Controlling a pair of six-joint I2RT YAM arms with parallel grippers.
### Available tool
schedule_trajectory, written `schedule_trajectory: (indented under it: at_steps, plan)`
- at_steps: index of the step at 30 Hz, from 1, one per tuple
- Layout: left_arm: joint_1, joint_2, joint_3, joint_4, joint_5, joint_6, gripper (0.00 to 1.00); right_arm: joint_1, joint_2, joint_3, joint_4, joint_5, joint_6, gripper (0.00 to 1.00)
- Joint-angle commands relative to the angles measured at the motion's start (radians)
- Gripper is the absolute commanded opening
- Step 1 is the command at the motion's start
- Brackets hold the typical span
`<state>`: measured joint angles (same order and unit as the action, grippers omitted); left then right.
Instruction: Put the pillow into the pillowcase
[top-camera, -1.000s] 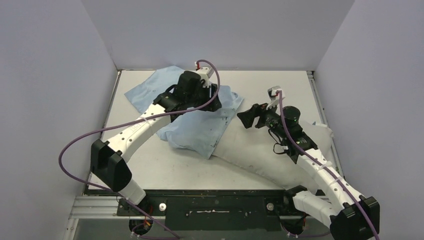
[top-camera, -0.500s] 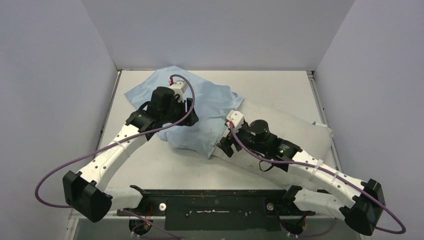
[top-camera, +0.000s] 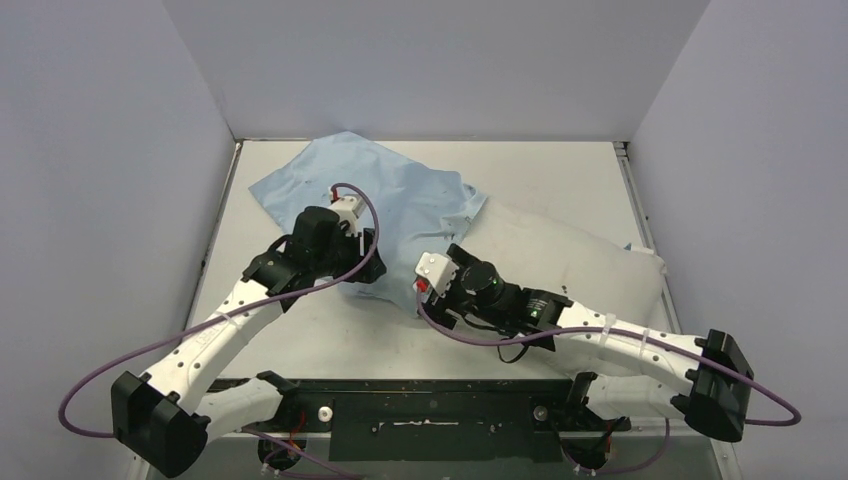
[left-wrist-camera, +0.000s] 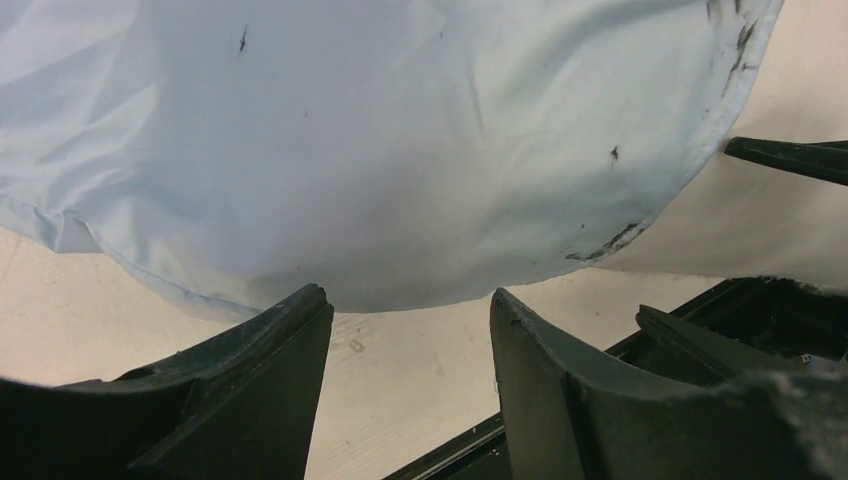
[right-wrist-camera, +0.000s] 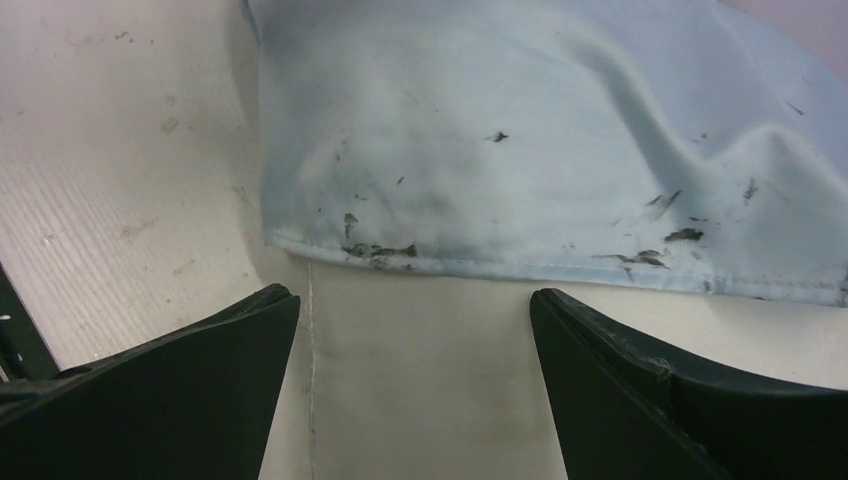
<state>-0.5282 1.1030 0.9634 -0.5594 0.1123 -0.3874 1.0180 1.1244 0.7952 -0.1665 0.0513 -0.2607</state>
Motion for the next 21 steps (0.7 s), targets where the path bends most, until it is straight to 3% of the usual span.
schedule_trajectory:
  at_steps: [1, 5, 8, 12, 14, 16, 17, 21]
  plan:
    - [0.008, -0.071, -0.038, 0.064, 0.017, -0.008, 0.57, 0.073, 0.052, 0.009, -0.009, 0.152, -0.09, 0.89]
    - [0.01, -0.108, -0.067, 0.077, 0.033, -0.024, 0.57, 0.088, 0.123, -0.01, 0.025, 0.244, -0.143, 0.9]
    - [0.01, -0.114, -0.078, 0.089, 0.03, -0.042, 0.57, 0.086, 0.177, -0.006, 0.08, 0.32, -0.175, 0.81]
    - [0.01, -0.113, -0.096, 0.131, 0.064, -0.08, 0.56, 0.086, 0.226, 0.017, 0.156, 0.428, -0.197, 0.55]
    - [0.01, -0.112, -0.112, 0.165, 0.113, -0.106, 0.54, 0.085, 0.221, 0.018, 0.247, 0.462, -0.191, 0.24]
    - [0.01, -0.11, -0.119, 0.188, 0.138, -0.113, 0.53, 0.085, 0.201, 0.02, 0.302, 0.472, -0.158, 0.04]
    - [0.01, -0.11, -0.119, 0.194, 0.142, -0.111, 0.53, 0.084, 0.187, 0.027, 0.322, 0.469, -0.131, 0.0]
    - [0.01, -0.102, -0.117, 0.219, 0.117, -0.087, 0.55, 0.062, 0.143, 0.073, 0.374, 0.406, 0.001, 0.0]
